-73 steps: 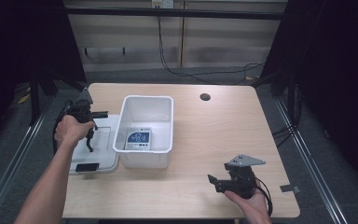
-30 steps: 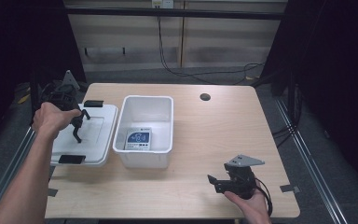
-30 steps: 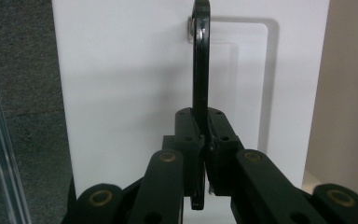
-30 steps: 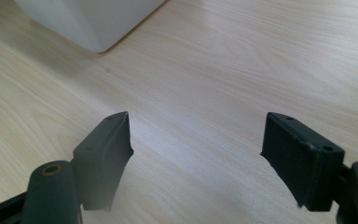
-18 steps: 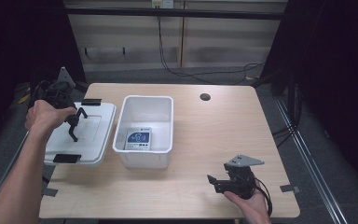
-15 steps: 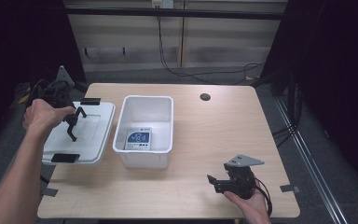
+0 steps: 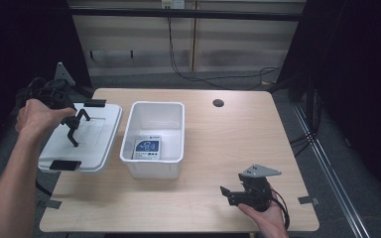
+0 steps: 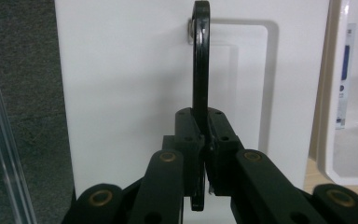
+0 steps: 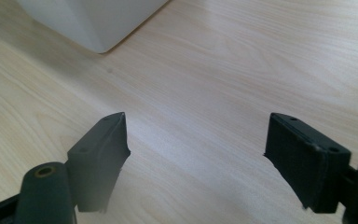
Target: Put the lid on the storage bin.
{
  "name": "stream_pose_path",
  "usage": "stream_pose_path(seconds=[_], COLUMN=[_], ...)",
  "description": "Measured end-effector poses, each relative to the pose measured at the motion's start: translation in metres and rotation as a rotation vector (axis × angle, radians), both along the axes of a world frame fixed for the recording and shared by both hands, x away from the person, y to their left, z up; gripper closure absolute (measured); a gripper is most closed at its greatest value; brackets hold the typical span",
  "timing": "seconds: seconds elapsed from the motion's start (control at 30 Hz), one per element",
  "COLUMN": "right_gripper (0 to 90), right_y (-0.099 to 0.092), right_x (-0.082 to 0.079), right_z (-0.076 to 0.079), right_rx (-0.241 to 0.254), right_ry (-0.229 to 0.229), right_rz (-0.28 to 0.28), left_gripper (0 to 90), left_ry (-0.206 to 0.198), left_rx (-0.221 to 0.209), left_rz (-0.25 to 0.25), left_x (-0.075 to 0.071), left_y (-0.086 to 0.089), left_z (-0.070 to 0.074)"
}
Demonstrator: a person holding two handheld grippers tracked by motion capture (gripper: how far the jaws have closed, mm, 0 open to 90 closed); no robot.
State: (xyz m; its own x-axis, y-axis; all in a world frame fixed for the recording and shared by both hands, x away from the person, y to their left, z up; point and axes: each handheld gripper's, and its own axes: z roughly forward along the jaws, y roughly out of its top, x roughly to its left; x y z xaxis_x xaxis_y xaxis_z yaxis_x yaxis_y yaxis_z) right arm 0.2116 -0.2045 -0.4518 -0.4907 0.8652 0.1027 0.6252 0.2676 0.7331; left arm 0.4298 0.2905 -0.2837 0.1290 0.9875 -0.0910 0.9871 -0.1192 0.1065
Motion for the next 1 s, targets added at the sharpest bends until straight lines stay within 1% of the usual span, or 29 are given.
stream_pose_path(seconds=[0.03, 0.13, 0.2, 0.3, 0.33, 0.43, 0.5, 0.53, 0.63, 0.7, 0.77, 0.8, 0.83, 0.87, 0.93, 1.0], right_gripper=[18.1, 15.9, 13.6, 13.8, 13.8, 13.8, 13.8, 13.8, 13.8, 13.8, 13.8, 13.8, 13.8, 13.8, 13.8, 13.8], right_y=[0.0, 0.0, 0.001, 0.0, 0.0, -0.001, -0.001, -0.001, -0.001, 0.0, -0.001, -0.001, -0.001, -0.001, -0.001, 0.0], right_x=[0.0, 0.0, 0.0, 0.001, 0.001, 0.001, 0.002, 0.002, 0.001, 0.001, 0.001, 0.001, 0.001, 0.001, 0.001, 0.001], right_z=[0.0, 0.0, 0.001, 0.0, 0.0, 0.0, 0.0, 0.0, 0.0, 0.0, 0.0, 0.0, 0.0, 0.0, 0.0, 0.0], right_rx=[0.002, 0.005, 0.012, 0.015, 0.016, 0.022, 0.02, 0.019, 0.018, 0.018, 0.017, 0.018, 0.017, 0.018, 0.017, 0.016], right_ry=[0.0, 0.001, 0.008, 0.014, 0.015, 0.017, 0.017, 0.014, 0.019, 0.02, 0.019, 0.023, 0.023, 0.023, 0.024, 0.021], right_rz=[0.003, 0.013, 0.014, 0.011, 0.01, 0.005, 0.003, 0.005, 0.008, 0.012, 0.014, 0.012, 0.011, 0.011, 0.011, 0.014], left_gripper=[85.1, 85.1, 85.1, 85.1, 85.1, 85.1, 85.0, 85.0, 85.0, 85.0, 85.0, 85.0, 85.0, 85.0, 85.0, 85.0], left_ry=[-0.01, -0.018, -0.026, -0.032, -0.027, -0.031, -0.035, -0.039, -0.032, -0.03, -0.031, -0.04, -0.04, -0.046, -0.051, -0.047], left_rx=[0.003, 0.008, 0.008, -0.002, -0.004, 0.003, 0.004, 0.004, -0.01, -0.009, -0.024, -0.022, -0.011, -0.005, -0.004, -0.008], left_rz=[0.001, -0.011, -0.016, -0.02, -0.029, -0.022, -0.033, -0.036, -0.05, -0.063, -0.075, -0.074, -0.08, -0.071, -0.074, -0.089], left_x=[-0.001, -0.001, -0.001, -0.001, -0.001, -0.001, 0.0, 0.001, 0.004, 0.005, 0.006, 0.005, 0.006, 0.005, 0.006, 0.007], left_y=[-0.001, -0.004, -0.006, -0.009, -0.009, -0.013, -0.016, -0.019, -0.026, -0.033, -0.038, -0.041, -0.044, -0.047, -0.054, -0.062], left_z=[0.003, 0.012, 0.015, 0.019, 0.02, 0.024, 0.026, 0.027, 0.026, 0.027, 0.03, 0.032, 0.034, 0.036, 0.038, 0.039])
